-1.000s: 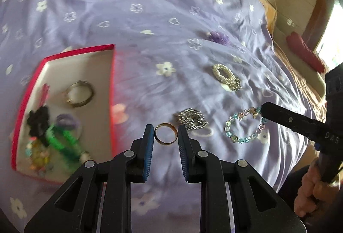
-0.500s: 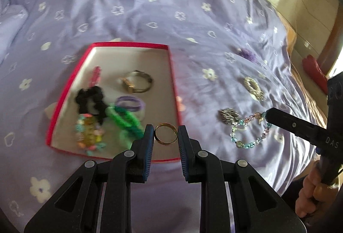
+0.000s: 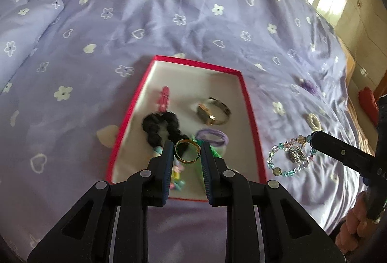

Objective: Organize jewelry
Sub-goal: 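Carry the gold ring and crystal bead bracelet over the red box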

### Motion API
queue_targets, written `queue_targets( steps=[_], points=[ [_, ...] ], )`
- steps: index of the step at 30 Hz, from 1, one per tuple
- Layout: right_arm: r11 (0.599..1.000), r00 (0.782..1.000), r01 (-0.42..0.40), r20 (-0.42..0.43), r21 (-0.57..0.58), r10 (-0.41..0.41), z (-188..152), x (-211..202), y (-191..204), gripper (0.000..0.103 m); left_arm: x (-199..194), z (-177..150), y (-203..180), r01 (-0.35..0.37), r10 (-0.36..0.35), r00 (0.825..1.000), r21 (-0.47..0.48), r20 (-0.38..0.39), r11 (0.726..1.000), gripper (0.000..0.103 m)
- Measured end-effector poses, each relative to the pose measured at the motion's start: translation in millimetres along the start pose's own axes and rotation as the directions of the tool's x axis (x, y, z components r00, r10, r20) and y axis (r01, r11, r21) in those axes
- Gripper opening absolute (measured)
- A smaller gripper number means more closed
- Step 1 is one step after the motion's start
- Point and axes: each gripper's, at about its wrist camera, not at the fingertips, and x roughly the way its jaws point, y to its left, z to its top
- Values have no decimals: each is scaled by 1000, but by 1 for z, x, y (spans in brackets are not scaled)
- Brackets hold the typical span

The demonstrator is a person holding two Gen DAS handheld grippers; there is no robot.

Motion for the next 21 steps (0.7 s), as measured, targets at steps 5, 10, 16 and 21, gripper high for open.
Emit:
queue_targets(
  steps=[5,10,16,21],
  points=[
    [999,999,-36,-23,-14,35,8,27,14,7,9,7,14,-15,15,1000,-14,-5,1000,20],
    [998,997,-64,-44,-10,63,12,53,22,7,22,15,23,-21,21,1000,-18,-12,1000,20],
    [999,995,-36,-89,24,38,13,85,3,7,51,24,26,-33,33,999,-1,-41,999,20],
    [998,993,-3,-120,56,10,10,99,-20,7,76,21,26,-53,54,995,15,-89,998,20]
  ],
)
